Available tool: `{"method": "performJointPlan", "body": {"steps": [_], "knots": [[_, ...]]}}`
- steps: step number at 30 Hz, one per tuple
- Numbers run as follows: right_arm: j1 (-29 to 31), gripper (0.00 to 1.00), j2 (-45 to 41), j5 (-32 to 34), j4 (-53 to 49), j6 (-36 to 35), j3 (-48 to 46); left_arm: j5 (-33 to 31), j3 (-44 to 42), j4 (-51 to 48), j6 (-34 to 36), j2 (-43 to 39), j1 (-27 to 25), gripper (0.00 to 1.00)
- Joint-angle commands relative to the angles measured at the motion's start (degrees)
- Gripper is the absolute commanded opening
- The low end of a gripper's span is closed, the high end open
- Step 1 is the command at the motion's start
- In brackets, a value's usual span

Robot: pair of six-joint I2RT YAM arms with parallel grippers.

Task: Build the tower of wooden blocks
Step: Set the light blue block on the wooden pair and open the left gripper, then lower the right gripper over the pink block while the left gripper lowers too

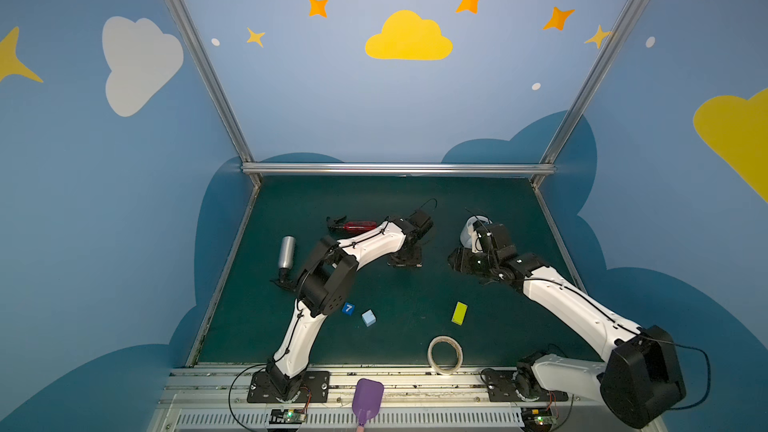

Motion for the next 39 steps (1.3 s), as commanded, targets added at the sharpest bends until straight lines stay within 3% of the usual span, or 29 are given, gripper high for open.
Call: {"method": "performJointPlan", "body": {"steps": [1,12,30,39], "knots": [[-0.37,0.65,-1.15,-0.1,0.16,0.19,-0.62,-0.75,1.17,-1.68,-0.27,0.08,-0.08,0.29],[-0.39,0.66,-0.99,-0.18,0.19,0.16,-0.45,-0.85,1.6,-1.77,-0.25,-0.08,-0.02,0.42],[-0.39,0.66,-0.69,-1.65,0.88,0.11,-0.29,-3.25,-1.08,-2.39,0.08,-7.32,-0.17,0.43],[-0.39,0.65,5.43,-5.59,3.8,-2.09,2.57,-4.53,-1.75,-2.03,3.3,-11.04,1.29,0.43]]}}
